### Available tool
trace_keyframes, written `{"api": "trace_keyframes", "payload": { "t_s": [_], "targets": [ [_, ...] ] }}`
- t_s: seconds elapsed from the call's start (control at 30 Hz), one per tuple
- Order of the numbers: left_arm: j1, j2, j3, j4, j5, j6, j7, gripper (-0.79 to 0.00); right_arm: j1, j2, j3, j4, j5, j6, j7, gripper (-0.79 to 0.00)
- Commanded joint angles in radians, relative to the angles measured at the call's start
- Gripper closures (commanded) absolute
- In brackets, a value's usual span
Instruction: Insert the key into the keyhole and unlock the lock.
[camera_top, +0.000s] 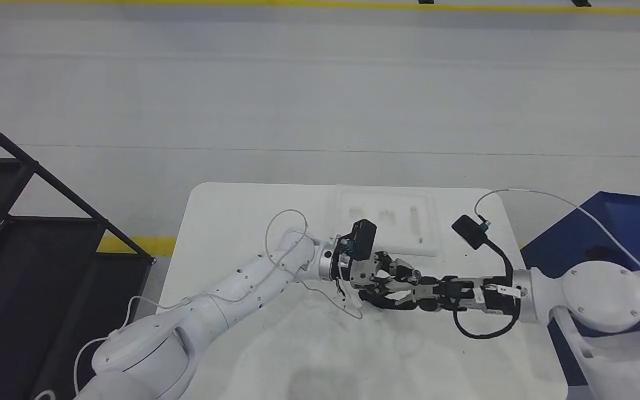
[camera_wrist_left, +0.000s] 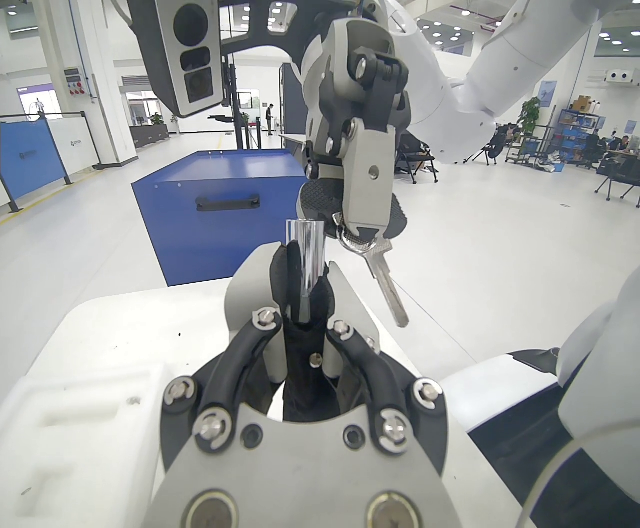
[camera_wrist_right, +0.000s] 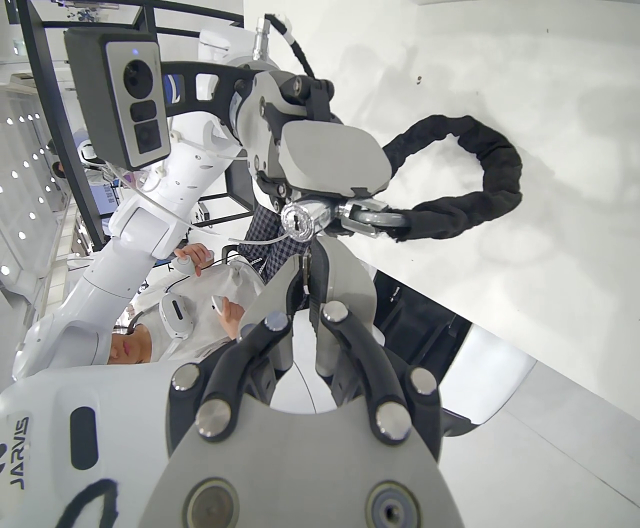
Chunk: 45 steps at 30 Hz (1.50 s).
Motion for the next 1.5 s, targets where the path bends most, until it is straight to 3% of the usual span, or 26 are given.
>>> {"api": "trace_keyframes", "payload": {
  "t_s": [0.0,0.17,0.33,0.53,0.77,1.13,1.47],
  "targets": [
    [-0.003,-0.003,0.004,0.005,0.001,0.0,0.004,0.0,0.004,0.002,-0.005,-0.001,0.004,-0.003,0.002,0.0],
    [-0.01,-0.007,0.0,0.024,0.016,0.007,0.006,0.0,0.011,0.007,-0.003,-0.001,0.0,-0.002,-0.007,0.0],
    [0.005,0.0,-0.024,0.027,0.084,0.084,0.039,0.0,0.012,0.018,0.057,-0.038,-0.041,0.025,-0.021,0.0],
    [0.029,0.023,-0.046,0.017,0.213,0.181,0.132,0.0,0.001,0.031,0.132,-0.124,-0.106,0.07,-0.051,0.0],
    [0.04,0.044,-0.057,0.012,0.359,0.289,0.249,0.0,-0.024,0.04,0.128,-0.203,-0.188,0.086,-0.085,0.0],
    [0.044,0.044,-0.058,0.011,0.355,0.292,0.246,0.0,-0.03,0.039,0.126,-0.201,-0.185,0.076,-0.104,0.0],
    [0.071,0.054,-0.122,-0.09,0.274,0.271,0.17,0.0,0.032,0.052,0.133,-0.214,-0.207,0.043,-0.065,0.0]
  ]
}}
